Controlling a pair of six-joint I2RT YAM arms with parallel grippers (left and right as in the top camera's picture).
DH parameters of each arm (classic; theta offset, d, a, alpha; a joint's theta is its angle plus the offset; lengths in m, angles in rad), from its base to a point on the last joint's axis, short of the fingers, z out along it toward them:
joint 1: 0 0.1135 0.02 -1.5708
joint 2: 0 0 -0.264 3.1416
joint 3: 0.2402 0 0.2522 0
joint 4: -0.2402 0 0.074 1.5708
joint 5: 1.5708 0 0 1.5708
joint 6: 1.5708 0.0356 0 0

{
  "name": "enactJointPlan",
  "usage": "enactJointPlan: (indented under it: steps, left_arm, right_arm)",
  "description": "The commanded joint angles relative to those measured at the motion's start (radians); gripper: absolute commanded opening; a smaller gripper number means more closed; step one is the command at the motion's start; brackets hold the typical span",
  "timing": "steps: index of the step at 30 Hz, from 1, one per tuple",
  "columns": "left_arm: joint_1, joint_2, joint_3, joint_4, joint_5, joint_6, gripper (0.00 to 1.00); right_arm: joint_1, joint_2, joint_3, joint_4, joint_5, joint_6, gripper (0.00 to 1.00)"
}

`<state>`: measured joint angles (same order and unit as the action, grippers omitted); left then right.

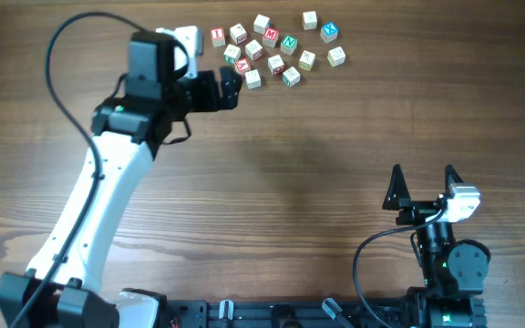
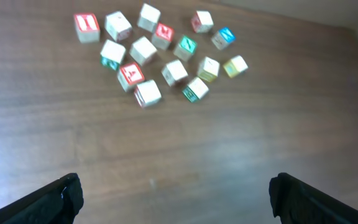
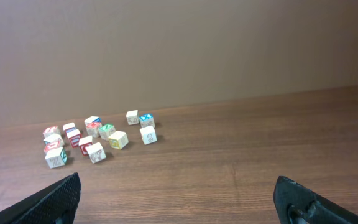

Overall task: Form a horizontal line
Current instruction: 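Raise the left arm and reach toward the block cluster, then lower the left gripper and grasp the red-lettered A block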

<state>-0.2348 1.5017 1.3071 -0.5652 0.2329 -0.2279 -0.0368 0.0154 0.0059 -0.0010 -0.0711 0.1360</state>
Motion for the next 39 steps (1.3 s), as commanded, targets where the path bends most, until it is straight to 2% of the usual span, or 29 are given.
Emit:
enactJointPlan:
  steps: [1,5,10,15,19,24,33,39]
  left_arm:
    - [-0.059,0.075,0.076,0.026,-0.206,-0.019,1.0]
    - [-0.068,0.176,0.149,0.034,-0.209,-0.021,1.0]
    - [-0.064,0.37,0.29,0.037,-0.207,-0.099,1.0]
    - [-0.066,0.523,0.383,0.045,-0.19,-0.124,0.97]
    - [-0.066,0.611,0.391,0.088,-0.189,-0.218,0.85]
    - [-0.081,0.69,0.391,0.173,-0.178,-0.334,0.84]
    - [-0.085,0.805,0.391,0.282,-0.204,-0.364,0.84]
    - [-0.08,0.85,0.391,0.299,-0.288,-0.356,0.82]
  right_arm:
    - [-0.007,-0.011,-0.001,0.003,-0.004,-0.005,1.0]
    - [-0.007,-0.011,-0.001,0.003,-0.004,-0.005,1.0]
    - [-0.007,-0.011,-0.001,0.003,-0.004,-0.005,1.0]
    - [-0.007,-0.011,-0.001,0.003,-0.004,-0.005,1.0]
    - [-0.007,-0.011,-0.001,0.003,-0.004,-0.005,1.0]
    - [-0.007,-0.011,-0.001,0.003,-0.004,-0.005,1.0]
    - [-0.007,-0.011,-0.001,0.003,-0.004,-0.005,1.0]
    - [-0.007,-0.011,-0.001,0.003,-0.004,-0.005,1.0]
